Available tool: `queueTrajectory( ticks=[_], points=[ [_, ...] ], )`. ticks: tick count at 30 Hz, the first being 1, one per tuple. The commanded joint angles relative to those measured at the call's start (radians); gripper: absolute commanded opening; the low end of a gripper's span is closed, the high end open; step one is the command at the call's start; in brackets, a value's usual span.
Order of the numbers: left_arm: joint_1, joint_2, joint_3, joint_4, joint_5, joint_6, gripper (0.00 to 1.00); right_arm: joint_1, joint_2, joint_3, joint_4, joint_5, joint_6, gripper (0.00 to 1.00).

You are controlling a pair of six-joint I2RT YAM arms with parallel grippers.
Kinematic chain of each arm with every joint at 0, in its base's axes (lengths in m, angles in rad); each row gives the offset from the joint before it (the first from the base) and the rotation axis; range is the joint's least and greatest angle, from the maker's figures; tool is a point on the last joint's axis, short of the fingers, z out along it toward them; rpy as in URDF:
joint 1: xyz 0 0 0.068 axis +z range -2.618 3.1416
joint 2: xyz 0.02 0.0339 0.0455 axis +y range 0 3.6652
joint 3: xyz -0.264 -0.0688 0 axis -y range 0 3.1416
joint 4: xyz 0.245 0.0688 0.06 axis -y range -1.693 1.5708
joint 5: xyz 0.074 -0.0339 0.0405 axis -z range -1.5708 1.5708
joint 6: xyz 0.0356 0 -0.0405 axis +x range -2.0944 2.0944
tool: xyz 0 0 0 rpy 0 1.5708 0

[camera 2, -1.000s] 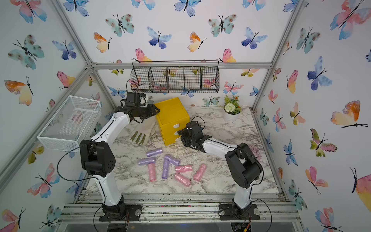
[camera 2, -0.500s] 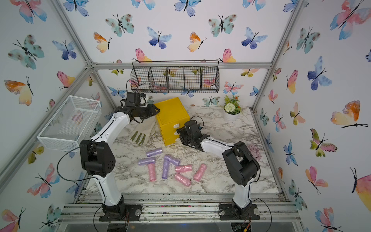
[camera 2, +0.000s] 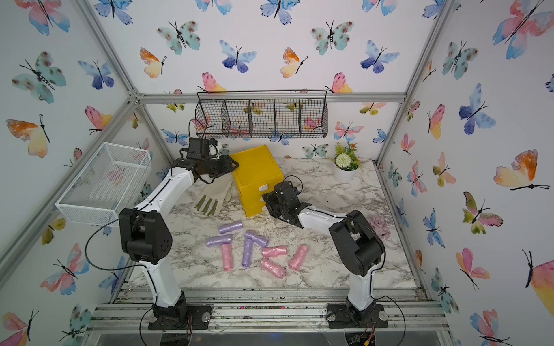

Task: Sort the rolls of trash bags by color and place them into the drawer
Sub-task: Open the drawer in the storage box.

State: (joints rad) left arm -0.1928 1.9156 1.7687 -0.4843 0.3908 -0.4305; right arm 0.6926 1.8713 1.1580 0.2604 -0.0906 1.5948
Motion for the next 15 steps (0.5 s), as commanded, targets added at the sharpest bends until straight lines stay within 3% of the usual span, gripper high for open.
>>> queueTrajectory(
  ticks=[1,6,15],
  points=[
    [-0.027,0.014,-0.042,-0.108,0.069,0.023,0.50,0.006,-0.009,-0.054,-0.050,0.010,-0.018,0.46],
    [-0.023,0.015,-0.044,-0.105,0.068,0.021,0.50,0.005,-0.042,-0.085,-0.072,-0.027,-0.054,0.40],
    [-0.023,0.019,-0.043,-0.105,0.066,0.020,0.50,0.011,-0.133,-0.158,-0.125,-0.075,-0.089,0.40]
  ],
)
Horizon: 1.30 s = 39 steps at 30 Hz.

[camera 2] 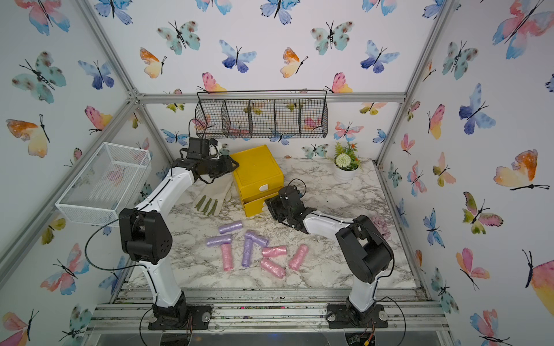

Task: Sort the rolls of trash bags by color and place them into the drawer
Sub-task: Open the drawer in the storage box.

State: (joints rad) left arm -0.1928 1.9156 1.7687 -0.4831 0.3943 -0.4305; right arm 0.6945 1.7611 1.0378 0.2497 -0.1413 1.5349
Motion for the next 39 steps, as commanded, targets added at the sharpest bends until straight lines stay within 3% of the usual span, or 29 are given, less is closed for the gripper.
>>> queueTrajectory(
  ticks=[1,16,39],
  points=[
    [-0.023,0.020,-0.042,-0.106,0.064,0.020,0.50,0.011,-0.036,-0.052,-0.115,-0.027,-0.028,0.40],
    [-0.022,0.017,-0.053,-0.097,0.061,0.015,0.50,0.032,-0.239,-0.230,-0.150,-0.057,-0.013,0.40],
    [-0.022,0.014,-0.057,-0.097,0.058,0.015,0.50,0.034,-0.359,-0.237,-0.238,-0.020,-0.042,0.42]
  ],
)
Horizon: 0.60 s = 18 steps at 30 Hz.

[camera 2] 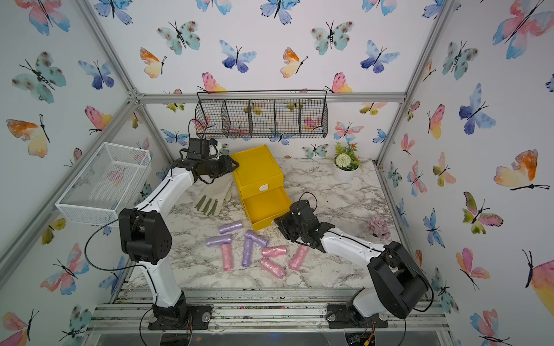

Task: Sort the rolls of trash bags by color and place them into the drawer
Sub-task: Open the drawer in the storage box.

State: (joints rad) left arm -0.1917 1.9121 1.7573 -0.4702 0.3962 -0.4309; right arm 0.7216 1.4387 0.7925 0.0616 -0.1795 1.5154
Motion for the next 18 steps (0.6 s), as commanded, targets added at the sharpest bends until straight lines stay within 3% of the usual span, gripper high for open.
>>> queueTrajectory(
  ticks=[1,5,13,18],
  points=[
    [-0.023,0.018,-0.045,-0.110,0.055,0.016,0.50,0.007,-0.047,0.015,-0.061,0.023,-0.027,0.43],
    [-0.023,0.016,-0.042,-0.110,0.058,0.015,0.53,0.007,-0.097,0.063,-0.156,0.049,-0.070,0.49],
    [-0.013,-0.035,-0.059,-0.046,0.074,0.016,0.61,0.007,-0.236,0.041,-0.281,0.105,-0.158,0.51],
    [-0.012,-0.103,-0.047,0.014,0.077,0.016,0.69,0.006,-0.331,0.054,-0.428,0.206,-0.246,0.54]
  ],
)
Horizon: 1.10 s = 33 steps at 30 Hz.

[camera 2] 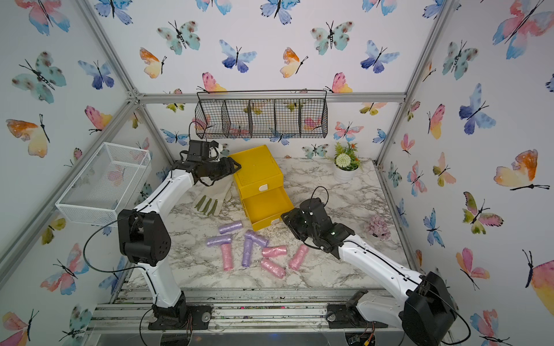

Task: Sort the rolls of trash bags by color and place them into the drawer
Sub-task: Open the drawer in the storage box, then pick up the roll of trash bags from the center of the board.

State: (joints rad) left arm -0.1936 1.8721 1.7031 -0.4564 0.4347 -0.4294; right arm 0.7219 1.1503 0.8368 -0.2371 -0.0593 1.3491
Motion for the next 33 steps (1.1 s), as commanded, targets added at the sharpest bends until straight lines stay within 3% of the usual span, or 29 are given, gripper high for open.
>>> queueTrajectory(
  ticks=[1,8,13,22,33],
  points=[
    [-0.011,-0.073,0.014,0.000,0.039,0.017,0.71,0.004,-0.057,0.018,-0.151,0.102,-0.096,0.55],
    [-0.012,-0.218,-0.004,-0.016,0.025,0.046,0.73,-0.008,-0.156,0.054,-0.260,0.191,-0.139,0.56],
    [-0.013,-0.400,-0.167,0.034,-0.025,0.056,0.73,-0.039,-0.186,0.050,-0.278,0.165,-0.198,0.56],
    [-0.010,-0.718,-0.512,0.029,-0.218,0.151,0.73,-0.047,-0.125,-0.031,-0.265,0.023,-0.275,0.56],
    [0.001,-0.864,-0.747,-0.020,-0.377,0.220,0.74,-0.047,-0.085,-0.118,-0.309,-0.046,-0.256,0.57]
  ],
)
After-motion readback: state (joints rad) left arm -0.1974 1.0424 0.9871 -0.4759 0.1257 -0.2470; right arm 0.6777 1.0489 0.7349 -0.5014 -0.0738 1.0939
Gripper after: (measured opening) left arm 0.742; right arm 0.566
